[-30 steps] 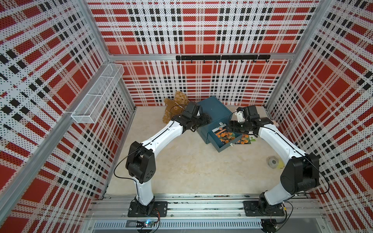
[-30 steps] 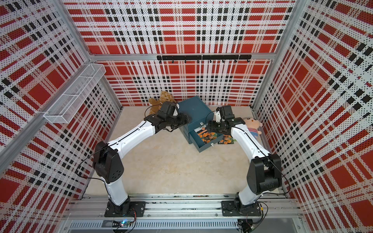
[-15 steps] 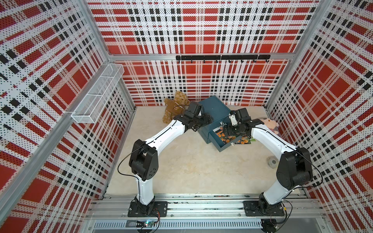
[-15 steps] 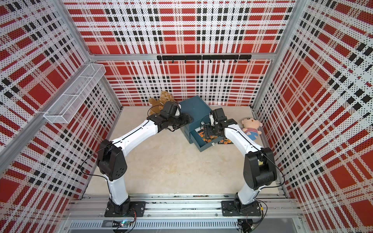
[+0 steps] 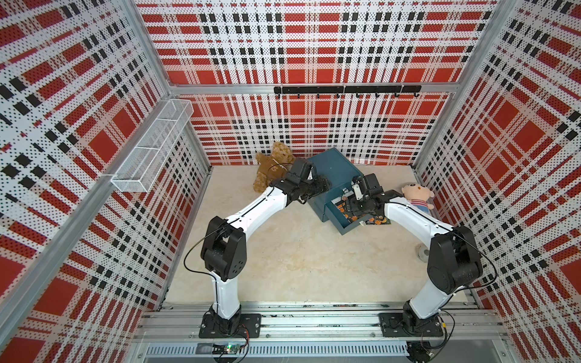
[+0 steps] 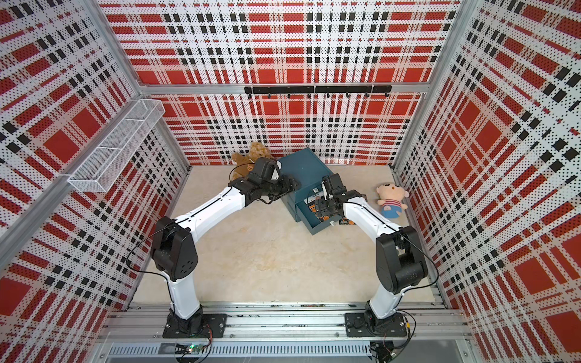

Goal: Take the seed bags out of the drawer
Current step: Adjust the drawer in the storage box.

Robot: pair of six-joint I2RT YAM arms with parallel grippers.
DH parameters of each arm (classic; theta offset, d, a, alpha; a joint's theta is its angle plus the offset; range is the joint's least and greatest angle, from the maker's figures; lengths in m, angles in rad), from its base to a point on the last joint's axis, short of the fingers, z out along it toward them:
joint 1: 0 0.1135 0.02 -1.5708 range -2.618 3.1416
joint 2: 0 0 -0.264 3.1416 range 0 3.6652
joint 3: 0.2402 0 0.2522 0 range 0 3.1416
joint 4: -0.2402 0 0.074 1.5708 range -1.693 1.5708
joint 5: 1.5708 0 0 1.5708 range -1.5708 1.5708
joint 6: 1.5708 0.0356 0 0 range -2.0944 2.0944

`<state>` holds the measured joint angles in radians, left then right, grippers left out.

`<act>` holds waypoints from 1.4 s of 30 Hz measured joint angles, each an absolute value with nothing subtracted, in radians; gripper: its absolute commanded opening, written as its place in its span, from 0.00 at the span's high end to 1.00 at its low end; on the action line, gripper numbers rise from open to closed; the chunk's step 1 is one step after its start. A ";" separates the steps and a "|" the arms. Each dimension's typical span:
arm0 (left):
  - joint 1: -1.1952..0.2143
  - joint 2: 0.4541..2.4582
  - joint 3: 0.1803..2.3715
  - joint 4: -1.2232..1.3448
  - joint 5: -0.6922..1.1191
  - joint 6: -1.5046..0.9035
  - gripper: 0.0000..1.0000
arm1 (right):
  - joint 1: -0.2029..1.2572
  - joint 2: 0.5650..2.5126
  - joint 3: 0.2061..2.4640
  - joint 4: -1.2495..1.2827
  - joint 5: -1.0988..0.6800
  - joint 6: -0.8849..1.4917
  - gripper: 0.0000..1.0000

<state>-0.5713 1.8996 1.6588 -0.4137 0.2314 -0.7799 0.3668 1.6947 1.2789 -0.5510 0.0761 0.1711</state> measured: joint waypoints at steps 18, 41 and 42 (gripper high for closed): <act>-0.553 1.901 1.639 -0.374 0.233 -0.778 0.24 | 0.363 1.704 1.345 -0.590 0.019 0.246 0.16; -0.550 1.900 1.631 -0.361 0.239 -0.773 0.24 | 0.142 1.457 1.271 -0.760 -0.199 0.744 0.41; -0.550 1.899 1.628 -0.358 0.239 -0.773 0.24 | 0.143 1.458 1.256 -0.760 -0.210 0.768 0.41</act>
<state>-0.5499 1.8988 1.6283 -0.3580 0.2386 -0.7727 0.1429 1.4582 1.2556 -0.7601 -0.2104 0.7677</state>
